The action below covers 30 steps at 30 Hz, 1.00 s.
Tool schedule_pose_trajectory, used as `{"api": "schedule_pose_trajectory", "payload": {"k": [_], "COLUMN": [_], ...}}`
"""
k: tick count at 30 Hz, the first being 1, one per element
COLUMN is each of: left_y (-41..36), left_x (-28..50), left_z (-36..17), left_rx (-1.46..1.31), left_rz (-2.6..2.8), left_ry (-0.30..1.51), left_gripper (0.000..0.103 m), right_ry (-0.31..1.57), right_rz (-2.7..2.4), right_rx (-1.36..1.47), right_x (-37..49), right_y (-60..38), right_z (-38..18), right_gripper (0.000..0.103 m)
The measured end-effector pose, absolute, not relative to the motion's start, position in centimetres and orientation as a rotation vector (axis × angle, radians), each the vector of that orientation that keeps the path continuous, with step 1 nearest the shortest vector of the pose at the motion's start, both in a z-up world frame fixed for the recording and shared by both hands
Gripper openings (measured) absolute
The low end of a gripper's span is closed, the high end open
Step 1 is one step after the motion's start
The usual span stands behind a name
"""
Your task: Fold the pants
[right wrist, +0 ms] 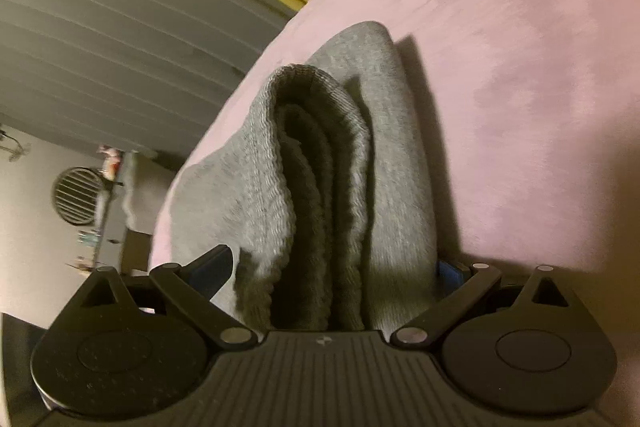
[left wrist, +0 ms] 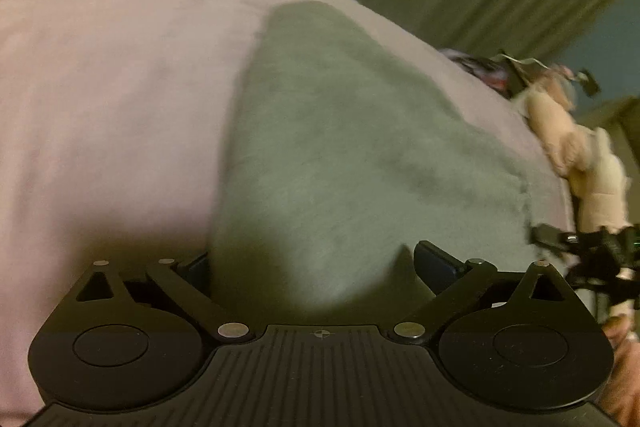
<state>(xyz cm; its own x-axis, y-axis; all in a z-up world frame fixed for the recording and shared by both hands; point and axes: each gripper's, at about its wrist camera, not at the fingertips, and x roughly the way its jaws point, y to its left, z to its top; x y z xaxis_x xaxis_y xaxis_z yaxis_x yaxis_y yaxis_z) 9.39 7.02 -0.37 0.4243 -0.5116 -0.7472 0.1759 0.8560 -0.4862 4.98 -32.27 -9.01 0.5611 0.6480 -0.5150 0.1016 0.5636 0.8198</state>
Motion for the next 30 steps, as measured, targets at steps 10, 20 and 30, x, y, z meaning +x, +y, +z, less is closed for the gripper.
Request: {"api": "schedule_pose_trajectory", "payload": {"k": [10,20,30], "left_y": [5.4,5.6,3.0], "left_x": [14.6,14.7,14.6], "left_z": [-1.9,-1.9,-0.7], "left_rx": [-0.469,-0.404,-0.234], "left_rz": [-0.464,-0.516,-0.476], "left_ry": [1.138,1.106,1.079], "left_gripper": [0.101,0.089,0.055], "right_ry": [0.979,0.981,0.989], "right_rz": [0.463,0.473,0.371], "right_rx": [0.814,0.823,0.634], "right_x": [7.8,8.7,8.8], "right_y": [-29.8,-30.2,-26.3], "right_z": [-8.5,-8.7,-6.7], "right_gripper": [0.099,0.089,0.073]}}
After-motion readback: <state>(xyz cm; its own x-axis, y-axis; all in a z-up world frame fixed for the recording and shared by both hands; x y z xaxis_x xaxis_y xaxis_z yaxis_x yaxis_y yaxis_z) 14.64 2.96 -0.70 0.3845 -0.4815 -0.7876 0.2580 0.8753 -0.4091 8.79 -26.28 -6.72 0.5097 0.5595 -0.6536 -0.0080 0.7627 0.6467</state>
